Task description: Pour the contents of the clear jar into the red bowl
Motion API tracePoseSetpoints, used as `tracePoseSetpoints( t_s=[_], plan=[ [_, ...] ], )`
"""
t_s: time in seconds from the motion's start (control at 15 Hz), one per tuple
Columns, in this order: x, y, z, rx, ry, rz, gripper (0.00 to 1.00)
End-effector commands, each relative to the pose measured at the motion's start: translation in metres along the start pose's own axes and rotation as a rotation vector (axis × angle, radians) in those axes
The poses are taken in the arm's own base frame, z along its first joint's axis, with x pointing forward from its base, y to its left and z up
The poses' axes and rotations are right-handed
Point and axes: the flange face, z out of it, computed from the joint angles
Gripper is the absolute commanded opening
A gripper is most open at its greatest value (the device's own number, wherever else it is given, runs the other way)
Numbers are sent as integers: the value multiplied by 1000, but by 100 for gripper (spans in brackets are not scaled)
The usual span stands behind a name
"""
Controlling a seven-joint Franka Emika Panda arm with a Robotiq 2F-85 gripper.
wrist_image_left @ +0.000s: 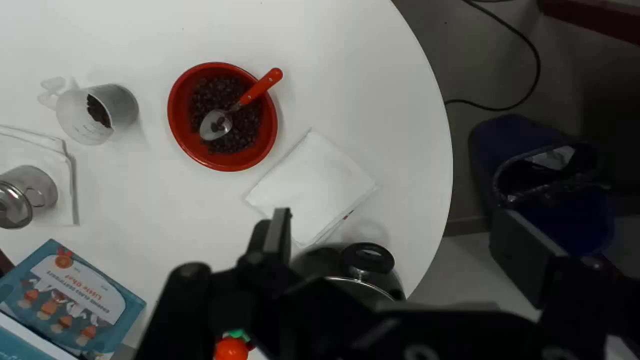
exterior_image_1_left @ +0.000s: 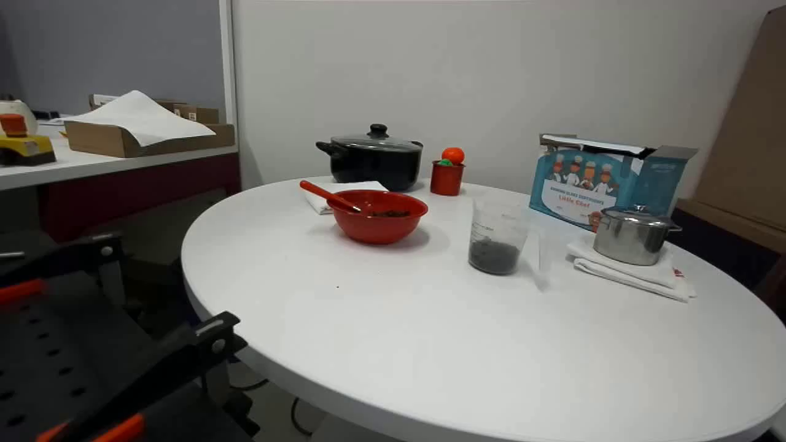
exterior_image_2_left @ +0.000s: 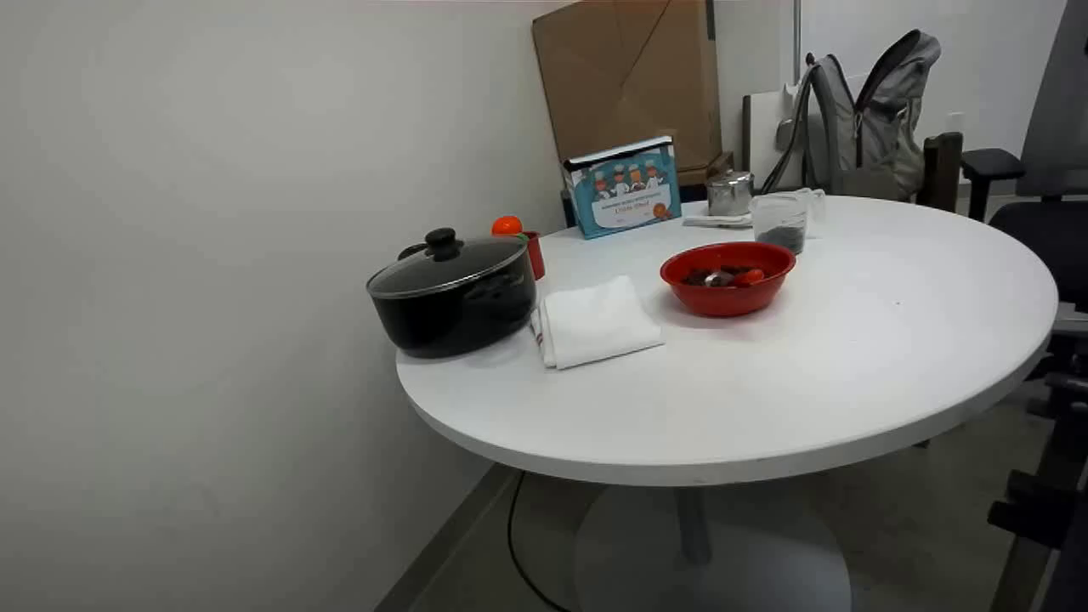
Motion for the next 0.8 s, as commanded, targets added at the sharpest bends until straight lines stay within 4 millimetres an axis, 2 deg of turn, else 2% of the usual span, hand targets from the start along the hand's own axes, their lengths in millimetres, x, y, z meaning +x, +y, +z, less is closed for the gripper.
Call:
tracePoseSetpoints(
  t_s=[0.0, 0.2, 0.4, 0.53, 0.73],
  plan=[
    [0, 0, -1, 0, 1, 0, 100],
    [-6, 6, 3, -35, 18, -9, 100],
    [-11, 19, 15, -77, 5, -58, 100],
    [-5, 32, 29, -79, -13, -137, 100],
    [24, 66, 65, -59, -12, -316, 100]
  ],
)
